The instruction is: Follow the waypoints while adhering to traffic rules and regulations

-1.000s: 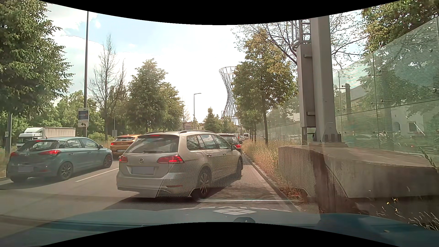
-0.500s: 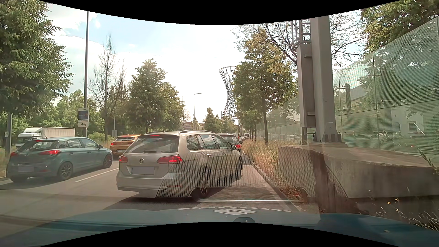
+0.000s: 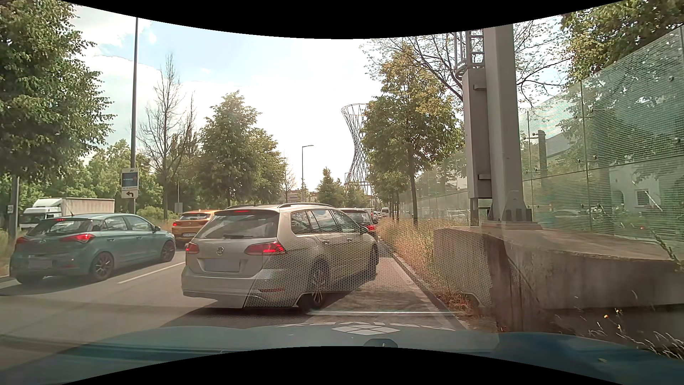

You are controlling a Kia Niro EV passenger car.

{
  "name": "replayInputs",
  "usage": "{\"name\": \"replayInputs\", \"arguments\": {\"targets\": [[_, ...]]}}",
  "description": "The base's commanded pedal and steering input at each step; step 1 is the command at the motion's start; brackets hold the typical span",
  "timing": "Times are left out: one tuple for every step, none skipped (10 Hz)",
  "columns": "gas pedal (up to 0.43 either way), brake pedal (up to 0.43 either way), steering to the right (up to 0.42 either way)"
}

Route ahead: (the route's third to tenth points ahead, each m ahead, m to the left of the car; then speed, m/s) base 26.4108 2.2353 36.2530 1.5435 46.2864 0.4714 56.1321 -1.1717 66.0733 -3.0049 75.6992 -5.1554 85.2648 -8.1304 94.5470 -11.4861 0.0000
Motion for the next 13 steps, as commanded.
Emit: {"name": "replayInputs", "arguments": {"targets": [[0.000,0.287,-0.013],[0.000,0.280,-0.013],[0.000,0.280,-0.013],[0.000,0.287,-0.013],[0.000,0.287,-0.013],[0.000,0.287,-0.013],[0.000,0.280,-0.013],[0.000,0.280,-0.013],[0.000,0.280,-0.013],[0.000,0.287,-0.013],[0.000,0.287,-0.012],[0.000,0.287,-0.013],[0.000,0.287,-0.013]]}}
